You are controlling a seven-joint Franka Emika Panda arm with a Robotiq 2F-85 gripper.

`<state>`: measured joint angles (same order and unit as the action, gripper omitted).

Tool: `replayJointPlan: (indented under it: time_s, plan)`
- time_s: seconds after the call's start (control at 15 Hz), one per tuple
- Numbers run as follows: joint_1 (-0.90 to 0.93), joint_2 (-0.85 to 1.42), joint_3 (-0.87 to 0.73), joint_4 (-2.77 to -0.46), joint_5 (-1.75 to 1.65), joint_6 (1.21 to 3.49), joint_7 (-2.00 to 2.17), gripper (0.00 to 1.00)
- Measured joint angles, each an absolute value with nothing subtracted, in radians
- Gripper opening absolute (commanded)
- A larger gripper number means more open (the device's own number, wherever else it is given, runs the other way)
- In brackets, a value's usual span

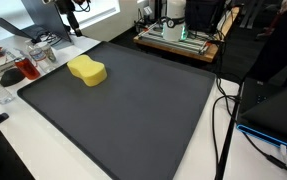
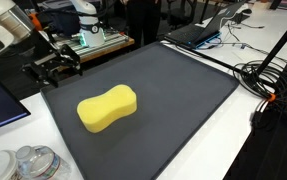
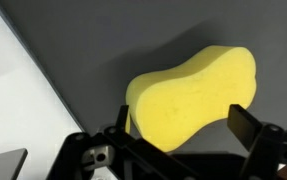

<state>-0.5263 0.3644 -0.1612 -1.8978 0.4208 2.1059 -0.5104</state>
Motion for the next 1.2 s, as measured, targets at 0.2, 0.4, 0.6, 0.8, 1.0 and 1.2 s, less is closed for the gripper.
replayJointPlan:
  time_s: [0.2, 0.4, 0.6, 0.8, 1.0, 1.2]
  plan:
    - [-0.519, 0.317, -0.166, -1.990, 0.456, 2.188, -0.513, 1.00]
    - [-0.478, 0.248, -0.168, -2.129, 0.457, 2.352, -0.492, 1.00]
    - [-0.413, 0.169, -0.168, -2.276, 0.453, 2.501, -0.439, 1.00]
    - [-0.337, 0.092, -0.168, -2.402, 0.408, 2.607, -0.343, 1.00]
    - [-0.261, 0.029, -0.166, -2.498, 0.255, 2.674, -0.158, 1.00]
    - [-0.206, -0.015, -0.158, -2.557, 0.024, 2.685, 0.080, 1.00]
